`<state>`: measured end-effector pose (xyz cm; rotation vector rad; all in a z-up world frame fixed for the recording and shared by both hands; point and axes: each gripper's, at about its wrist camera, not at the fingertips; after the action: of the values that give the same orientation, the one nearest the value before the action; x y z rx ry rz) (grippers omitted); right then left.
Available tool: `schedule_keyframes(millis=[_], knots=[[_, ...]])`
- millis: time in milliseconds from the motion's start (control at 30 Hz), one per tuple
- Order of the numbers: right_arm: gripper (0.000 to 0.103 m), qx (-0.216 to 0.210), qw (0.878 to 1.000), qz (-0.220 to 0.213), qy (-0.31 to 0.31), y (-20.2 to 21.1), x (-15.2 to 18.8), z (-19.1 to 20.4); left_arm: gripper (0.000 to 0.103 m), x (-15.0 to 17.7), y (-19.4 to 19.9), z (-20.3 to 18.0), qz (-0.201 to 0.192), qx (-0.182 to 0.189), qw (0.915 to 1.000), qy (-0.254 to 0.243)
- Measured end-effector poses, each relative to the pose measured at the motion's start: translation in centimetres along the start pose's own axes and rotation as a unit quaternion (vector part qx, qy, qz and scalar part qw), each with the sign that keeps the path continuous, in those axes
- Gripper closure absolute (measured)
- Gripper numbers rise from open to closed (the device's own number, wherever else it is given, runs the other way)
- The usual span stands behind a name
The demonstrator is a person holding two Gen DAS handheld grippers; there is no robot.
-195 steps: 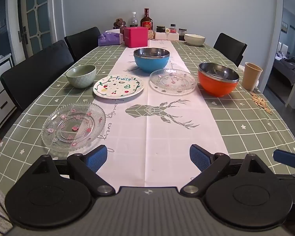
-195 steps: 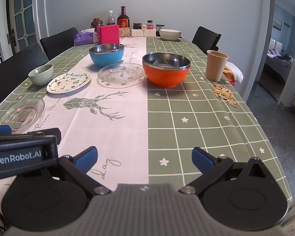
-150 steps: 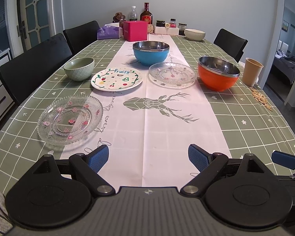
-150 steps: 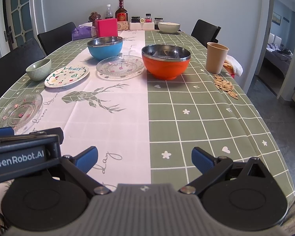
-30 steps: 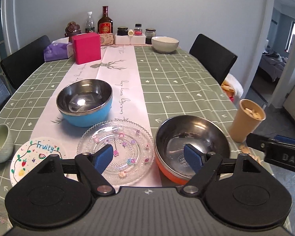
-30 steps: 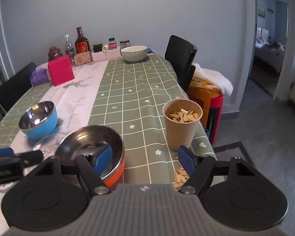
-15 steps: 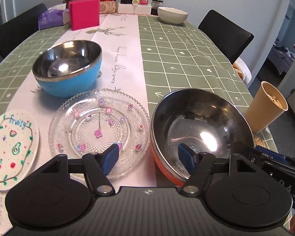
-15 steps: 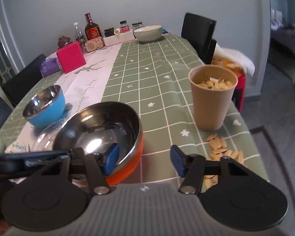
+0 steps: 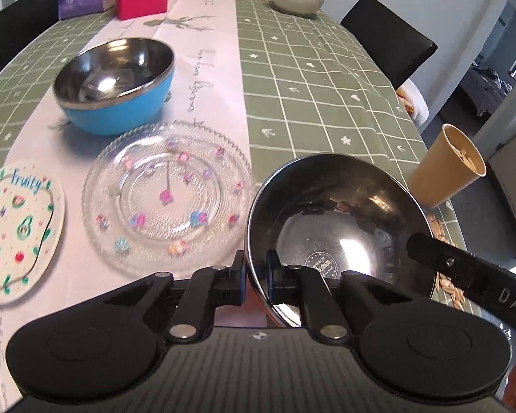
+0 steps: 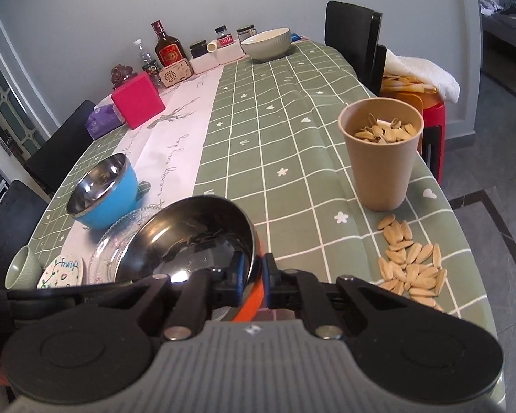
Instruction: Organize plates and bowls
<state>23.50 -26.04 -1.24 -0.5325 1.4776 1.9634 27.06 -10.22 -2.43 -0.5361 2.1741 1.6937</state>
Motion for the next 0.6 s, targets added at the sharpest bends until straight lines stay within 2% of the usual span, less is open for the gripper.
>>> schedule_keyframes(millis=[133, 200, 300, 467, 600], knots=[[0.095, -0.019, 0.998, 0.039, -0.036, 1.7, 0.7, 0.5, 0.091, 1.7, 2.4, 1.0, 0.015, -0.008, 0.9998, -0.003], [0.095, -0.033, 0.997, 0.055, -0.033, 2.8, 1.5, 1.2, 0.09, 2.8, 4.2, 1.8, 0.013, -0.014, 0.9998, -0.009], [0.095, -0.054, 0.996, 0.07, -0.006, 4.5, 3.0, 3.3, 0.09, 4.9, 6.9, 3.6, 0.01, -0.023, 0.9996, -0.014], [0.095, -0.095, 0.989, 0.098, 0.066, 6.9, 6.2, 7.8, 0.088, 9.5, 10.7, 8.0, 0.028, -0.031, 0.999, 0.017], [0.094, -0.12, 0.981, 0.113, 0.103, 8.3, 8.9, 10.4, 0.088, 12.2, 13.0, 10.2, 0.026, -0.041, 0.9982, 0.034]])
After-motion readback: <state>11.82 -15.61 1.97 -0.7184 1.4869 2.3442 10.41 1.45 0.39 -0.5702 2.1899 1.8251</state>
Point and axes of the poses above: each gripper's, at about its wrist camera, not at the fingertips, and y roughly against the way its jaws point, z to its left, x to its underside, and after that the axes turned 6 degrees about y, right-handed
